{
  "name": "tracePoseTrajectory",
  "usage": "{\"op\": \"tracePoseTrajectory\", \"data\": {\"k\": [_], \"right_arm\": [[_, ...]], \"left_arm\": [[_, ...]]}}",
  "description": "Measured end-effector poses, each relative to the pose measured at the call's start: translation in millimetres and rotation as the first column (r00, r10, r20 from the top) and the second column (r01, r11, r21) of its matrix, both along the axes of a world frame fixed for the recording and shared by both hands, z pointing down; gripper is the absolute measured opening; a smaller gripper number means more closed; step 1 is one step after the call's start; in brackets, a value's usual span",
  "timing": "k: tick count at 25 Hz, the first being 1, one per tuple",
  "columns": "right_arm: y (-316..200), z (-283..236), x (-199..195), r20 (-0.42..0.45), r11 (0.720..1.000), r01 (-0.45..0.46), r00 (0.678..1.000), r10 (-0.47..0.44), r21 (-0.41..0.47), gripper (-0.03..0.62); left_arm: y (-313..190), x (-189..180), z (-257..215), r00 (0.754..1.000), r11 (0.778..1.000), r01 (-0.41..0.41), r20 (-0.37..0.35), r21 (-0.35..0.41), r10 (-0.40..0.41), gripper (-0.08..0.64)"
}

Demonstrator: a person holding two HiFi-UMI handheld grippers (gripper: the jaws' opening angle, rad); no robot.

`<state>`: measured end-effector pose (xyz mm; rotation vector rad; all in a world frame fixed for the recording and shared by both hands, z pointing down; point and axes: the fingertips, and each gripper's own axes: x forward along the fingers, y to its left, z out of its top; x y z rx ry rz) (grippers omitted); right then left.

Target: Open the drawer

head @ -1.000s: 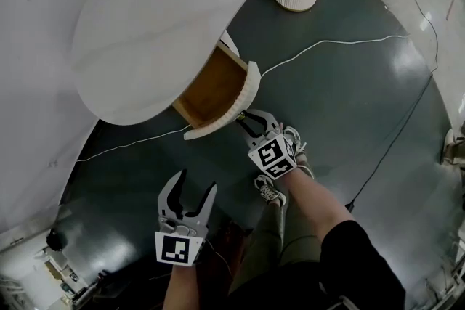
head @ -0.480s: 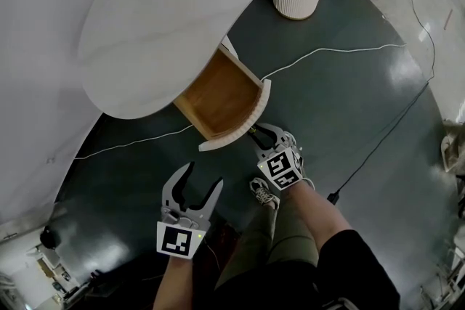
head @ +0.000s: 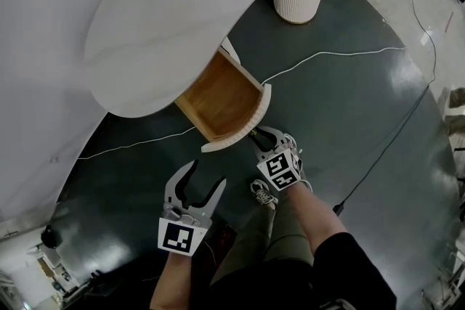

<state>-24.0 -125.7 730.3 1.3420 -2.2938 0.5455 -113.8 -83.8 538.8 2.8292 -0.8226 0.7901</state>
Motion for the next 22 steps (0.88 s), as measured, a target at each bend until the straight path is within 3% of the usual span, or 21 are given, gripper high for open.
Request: {"op": "tracePoseTrajectory", "data": {"k": [8,16,22], "right_arm": [[4,-5,5,0.01,0.999,-0.022,1.0,0.022,-0.038,0.118],[25,-77,9,0.096,0.992,-0.106,0.991,0.099,0.071,0.101],[35,-154,29,0.154,0.963,-0.227,0.967,0.205,0.145,0.051]], "left_arm": [[0,-2,-9,1.0,1.0,0.024,-0.009,0.014,-0.024,0.264],[4,3,-19,0.998,0.999,0.028,-0.058,0.024,-0.027,0.265],[1,8,-49,0.995,0.999,0.019,-0.098,0.046,-0.014,0.264]]}}
